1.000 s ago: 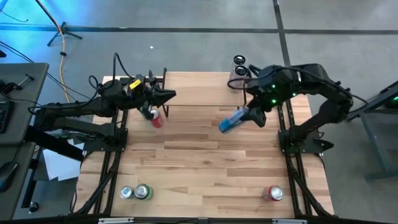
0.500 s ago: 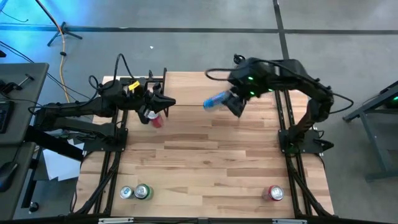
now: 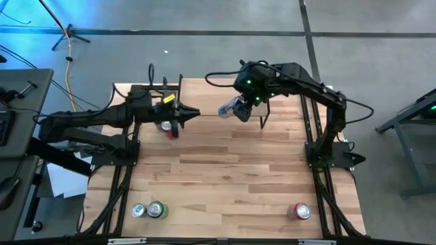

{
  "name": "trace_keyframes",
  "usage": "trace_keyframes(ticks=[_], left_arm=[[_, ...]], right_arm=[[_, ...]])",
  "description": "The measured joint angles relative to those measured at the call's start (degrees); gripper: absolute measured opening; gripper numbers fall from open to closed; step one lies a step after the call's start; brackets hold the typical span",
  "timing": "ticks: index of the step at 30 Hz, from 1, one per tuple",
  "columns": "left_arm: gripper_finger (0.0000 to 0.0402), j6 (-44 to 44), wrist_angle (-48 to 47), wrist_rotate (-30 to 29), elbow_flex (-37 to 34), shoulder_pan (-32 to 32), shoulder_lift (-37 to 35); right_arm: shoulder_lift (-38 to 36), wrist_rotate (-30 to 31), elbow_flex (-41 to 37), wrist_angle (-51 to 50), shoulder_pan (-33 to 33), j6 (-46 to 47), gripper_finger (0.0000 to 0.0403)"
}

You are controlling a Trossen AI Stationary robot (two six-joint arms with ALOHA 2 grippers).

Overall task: Place canned beverage on shelf
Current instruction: Put the top blue soda can on the shelf

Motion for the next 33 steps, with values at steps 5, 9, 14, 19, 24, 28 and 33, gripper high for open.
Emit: trace_keyframes(ticks=[5, 9, 14, 19, 24, 28, 33], left_arm=[[0.0082, 5.79, -3.47, -0.12, 2.45, 1.26, 2.8], [0.0164, 11.02, -6.79, -0.05, 6.96, 2.07, 6.34], [0.0269, 12.98, -12.12, -0.16, 13.75, 2.91, 11.72], [0.0342, 12.94, -18.39, -0.38, 20.0, 3.83, 17.06], [0.0366, 12.94, -20.04, 2.89, 24.11, 3.87, 21.39], [0.0366, 13.04, -20.07, 8.37, 25.85, 3.85, 24.58], [0.0365, 15.81, -18.78, 6.16, 26.83, 3.85, 27.75]], right_arm=[[-0.2, -0.47, 0.0, 0.44, -0.03, -0.02, 0.0226], [-0.2, -1.04, 0.0, 0.41, -0.03, -0.02, 0.0226], [-0.2, -1.09, 0.0, 0.41, 0.02, -0.03, 0.0226], [-0.21, -1.13, 0.0, 0.41, 0.02, -0.02, 0.0226], [-0.22, -1.13, 0.0, 0.41, 0.02, -0.03, 0.0226], [-0.22, -1.15, 0.0, 0.41, 0.02, -0.52, 0.0226], [-0.25, -1.55, 0.0, 0.43, 0.02, -0.9, 0.0226]])
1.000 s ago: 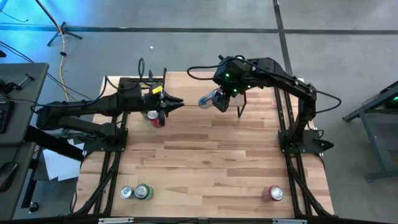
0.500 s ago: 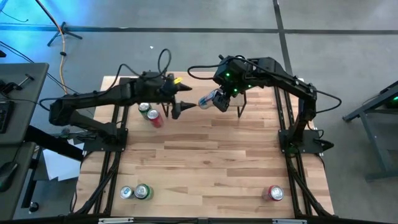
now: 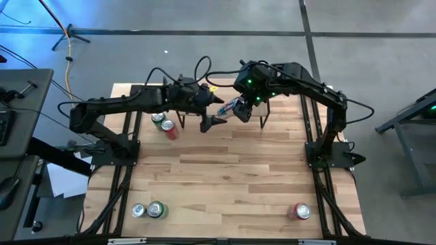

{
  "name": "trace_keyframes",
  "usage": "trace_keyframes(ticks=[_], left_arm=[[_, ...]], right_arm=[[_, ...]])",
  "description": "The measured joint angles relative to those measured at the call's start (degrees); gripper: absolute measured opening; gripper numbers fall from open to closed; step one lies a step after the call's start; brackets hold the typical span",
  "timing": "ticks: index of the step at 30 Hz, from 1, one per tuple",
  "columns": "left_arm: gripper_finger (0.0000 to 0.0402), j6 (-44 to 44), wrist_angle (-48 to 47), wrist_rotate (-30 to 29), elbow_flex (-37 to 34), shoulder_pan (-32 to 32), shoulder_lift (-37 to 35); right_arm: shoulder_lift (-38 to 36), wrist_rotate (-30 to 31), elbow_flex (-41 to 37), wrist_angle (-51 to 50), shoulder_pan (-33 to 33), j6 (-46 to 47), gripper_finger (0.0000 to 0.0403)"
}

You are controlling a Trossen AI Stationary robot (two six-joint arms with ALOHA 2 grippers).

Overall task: Place canned beverage on shelf
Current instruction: Put the top blue soda can on the shelf

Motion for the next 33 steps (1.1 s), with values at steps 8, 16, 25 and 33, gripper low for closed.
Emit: trace_keyframes(ticks=[8, 16, 25, 33], left_arm=[[0.0365, 2.65, 2.9, -1.31, 0.18, -0.06, 1.17], [0.0348, 4.15, 3.44, 1.13, 0.2, -0.2, 1.83], [0.025, 2.66, 4.06, 1.5, 0.17, -0.11, 4.04], [0.0161, 2.98, 3.97, 1.67, 0.14, -0.01, 4.07]], right_arm=[[0.0, -1.4, 0.0, 0.01, 0.0, -0.67, 0.0226], [0.0, -2.19, 0.0, 0.03, 0.0, -2.75, 0.0226], [-0.02, -5.01, 0.0, 0.71, 0.0, -3.63, 0.0226], [-0.11, -5.63, 0.0, 0.84, 0.02, -5.09, 0.0242]])
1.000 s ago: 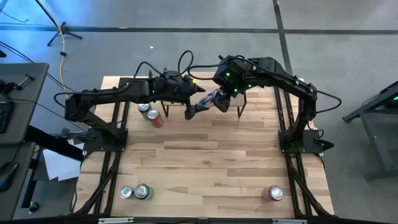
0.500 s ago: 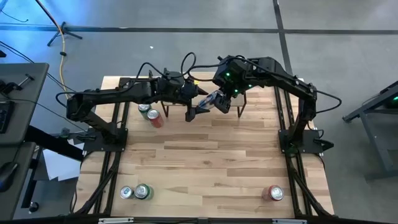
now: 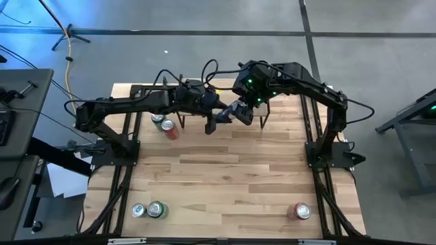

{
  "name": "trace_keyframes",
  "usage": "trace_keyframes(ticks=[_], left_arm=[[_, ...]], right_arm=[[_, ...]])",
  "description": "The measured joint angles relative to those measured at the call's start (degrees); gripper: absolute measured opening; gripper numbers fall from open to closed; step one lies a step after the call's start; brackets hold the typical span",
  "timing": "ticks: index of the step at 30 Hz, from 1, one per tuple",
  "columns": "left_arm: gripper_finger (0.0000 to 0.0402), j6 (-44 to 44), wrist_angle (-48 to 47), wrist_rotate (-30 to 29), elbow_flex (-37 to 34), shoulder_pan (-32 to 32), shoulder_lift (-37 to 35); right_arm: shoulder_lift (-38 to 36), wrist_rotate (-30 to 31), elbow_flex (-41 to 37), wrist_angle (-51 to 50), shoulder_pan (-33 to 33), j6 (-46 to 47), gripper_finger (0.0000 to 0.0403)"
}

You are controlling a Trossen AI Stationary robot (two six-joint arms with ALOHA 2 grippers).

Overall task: Place canned beverage on shelf
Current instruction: Put the top blue soda can on the shelf

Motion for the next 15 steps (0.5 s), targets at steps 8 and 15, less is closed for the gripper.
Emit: trace_keyframes(ticks=[8, 15], left_arm=[[0.0147, 0.32, -8.2, -4.55, -0.06, 2.18, -1.53], [0.0147, -3.07, -9.98, -10.68, -1.03, 4.73, -4.5]], right_arm=[[-0.68, -1.01, 0.04, -0.81, -0.89, 0.02, 0.0331], [-3.57, 2.6, 0.11, -3.08, -1.94, 0.52, 0.0337]])
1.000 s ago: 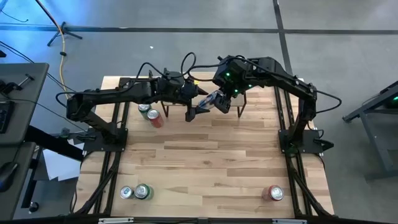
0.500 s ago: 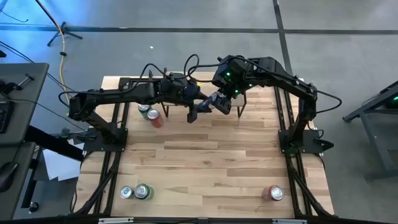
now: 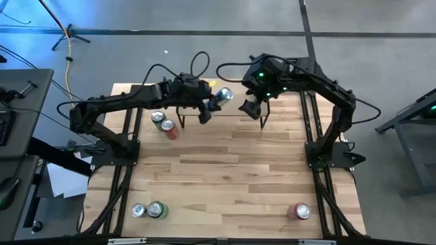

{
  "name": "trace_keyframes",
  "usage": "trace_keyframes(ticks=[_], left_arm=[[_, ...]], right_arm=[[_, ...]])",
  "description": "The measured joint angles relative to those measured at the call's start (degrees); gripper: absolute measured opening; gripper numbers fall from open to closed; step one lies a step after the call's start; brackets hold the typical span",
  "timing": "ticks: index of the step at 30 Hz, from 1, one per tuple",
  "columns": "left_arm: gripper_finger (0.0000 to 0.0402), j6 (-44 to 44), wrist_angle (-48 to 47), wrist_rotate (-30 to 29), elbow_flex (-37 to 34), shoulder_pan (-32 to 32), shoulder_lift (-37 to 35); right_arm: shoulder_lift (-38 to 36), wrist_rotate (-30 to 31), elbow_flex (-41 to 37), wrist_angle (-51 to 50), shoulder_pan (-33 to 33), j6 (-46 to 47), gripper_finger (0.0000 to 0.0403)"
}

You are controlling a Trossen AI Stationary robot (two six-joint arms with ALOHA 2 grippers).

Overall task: Place canned beverage on shelf
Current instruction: Put the top blue soda can on the shelf

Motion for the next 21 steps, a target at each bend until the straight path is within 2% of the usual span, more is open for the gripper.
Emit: trace_keyframes(ticks=[6, 11, 16, 21], left_arm=[[0.0147, -8.76, 15.16, -0.82, -8.42, 1.35, -2.99], [0.0147, -15.47, 27.98, -4.66, -16.2, 0.33, -4.5], [0.0147, -15.42, 40.71, -13.23, -21.71, -2.61, -4.94], [0.0147, -15.4, 43.19, -24.24, -25.31, -5.72, -4.94]], right_arm=[[-2.87, 9.16, -0.02, -5.79, 0.56, 4.28, 0.0338], [-6.71, 12.38, -4.1, -4.8, 1.86, 5.49, 0.0338], [-13.07, 17.07, -18.32, 0.39, 2.29, 8.23, 0.0335], [-21.34, 16.33, -35.57, 12.01, 2.34, 12.04, 0.0335]])
